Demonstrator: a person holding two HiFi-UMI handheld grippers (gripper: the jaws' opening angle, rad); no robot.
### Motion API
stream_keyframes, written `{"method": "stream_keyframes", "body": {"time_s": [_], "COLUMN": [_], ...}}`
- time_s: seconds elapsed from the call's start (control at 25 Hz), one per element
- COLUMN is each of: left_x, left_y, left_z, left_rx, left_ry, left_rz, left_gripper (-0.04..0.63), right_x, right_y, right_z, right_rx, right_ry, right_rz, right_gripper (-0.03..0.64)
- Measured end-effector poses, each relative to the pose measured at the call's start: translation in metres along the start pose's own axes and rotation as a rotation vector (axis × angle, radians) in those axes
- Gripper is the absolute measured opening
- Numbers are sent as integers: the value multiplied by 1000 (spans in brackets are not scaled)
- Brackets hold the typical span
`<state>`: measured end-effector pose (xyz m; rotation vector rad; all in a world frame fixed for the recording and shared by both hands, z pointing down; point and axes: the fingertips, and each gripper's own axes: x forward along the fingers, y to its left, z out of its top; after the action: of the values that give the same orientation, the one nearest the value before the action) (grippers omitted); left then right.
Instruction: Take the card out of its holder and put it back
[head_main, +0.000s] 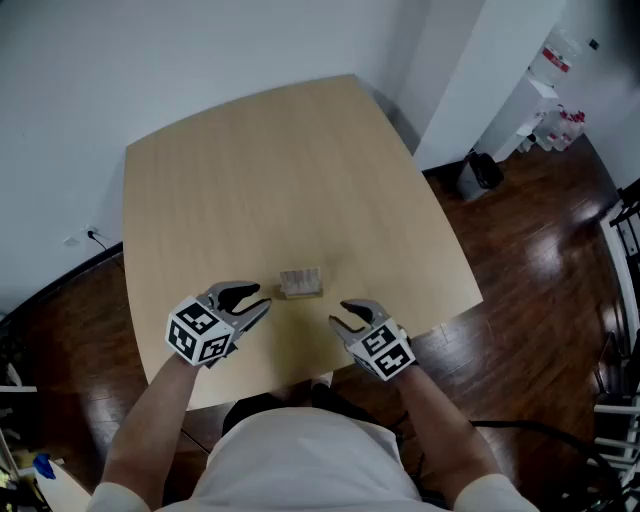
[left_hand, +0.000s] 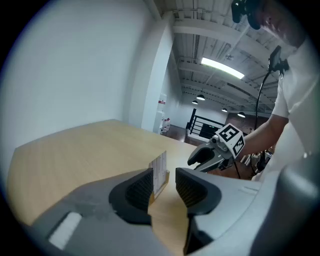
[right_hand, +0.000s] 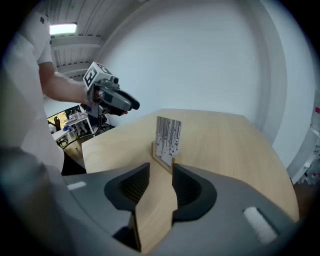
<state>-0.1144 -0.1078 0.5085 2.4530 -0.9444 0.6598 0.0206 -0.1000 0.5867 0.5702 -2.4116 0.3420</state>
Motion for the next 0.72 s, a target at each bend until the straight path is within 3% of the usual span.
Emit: {"method": "stream_keyframes", "body": {"time_s": [0.24, 0.56, 0.64, 0.72], "left_x": [54, 83, 86, 87], "left_y": [22, 27, 26, 27], "left_z": [13, 1, -5, -7], "left_rx": [68, 154, 177, 193], "left_ry": [83, 212, 238, 249], "left_rz": [-16, -87, -101, -112], "left_gripper": [147, 141, 119, 53], "right_x": [30, 48, 49, 50], "right_y": [-26, -33, -33, -32], "right_z": [14, 14, 13, 13], "right_rx": [-35, -45, -46, -43], "right_ry": [21, 57, 65, 67], "right_rz": [18, 29, 32, 38], "right_gripper": [120, 91, 91, 91]}}
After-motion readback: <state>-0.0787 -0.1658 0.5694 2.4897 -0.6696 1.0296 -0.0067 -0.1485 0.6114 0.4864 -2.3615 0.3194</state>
